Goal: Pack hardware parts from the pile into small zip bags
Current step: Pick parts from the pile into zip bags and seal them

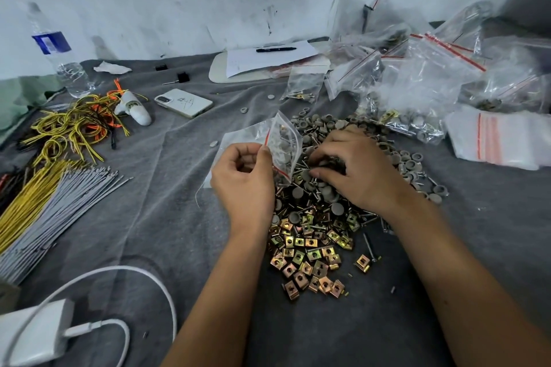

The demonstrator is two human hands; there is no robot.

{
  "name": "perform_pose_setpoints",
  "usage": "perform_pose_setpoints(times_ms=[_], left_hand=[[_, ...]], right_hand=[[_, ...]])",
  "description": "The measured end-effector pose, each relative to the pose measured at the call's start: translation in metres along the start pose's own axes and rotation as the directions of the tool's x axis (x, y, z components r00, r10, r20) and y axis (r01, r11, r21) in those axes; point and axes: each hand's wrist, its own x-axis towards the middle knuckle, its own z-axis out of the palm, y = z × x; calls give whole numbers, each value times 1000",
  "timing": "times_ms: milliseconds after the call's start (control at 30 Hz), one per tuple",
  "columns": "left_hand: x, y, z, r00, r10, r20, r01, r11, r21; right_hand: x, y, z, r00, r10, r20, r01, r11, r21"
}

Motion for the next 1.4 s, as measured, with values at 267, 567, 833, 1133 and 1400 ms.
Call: perform_pose_setpoints(times_ms=[267, 567, 833, 1133, 1400], left_hand=[[-5, 2, 4, 988, 118, 97, -124, 990, 63], [-11, 3, 7, 964, 163, 212, -185, 979, 89], [-9, 5, 6, 980, 115, 161, -127, 990, 67], [-9, 5, 6, 978, 116, 173, -128, 990, 55], [-10, 5, 7, 976, 144, 164, -151, 988, 34]], right_hand=[[0, -9, -1, 961, -33, -275, 63, 993, 99], [1, -24, 10, 945, -139, -295, 164, 984, 64], [-1, -21, 4, 845, -72, -531, 135, 988, 80], [-2, -23, 10, 918, -159, -363, 178, 984, 19], [-4, -25, 10, 931, -164, -326, 169, 985, -13]])
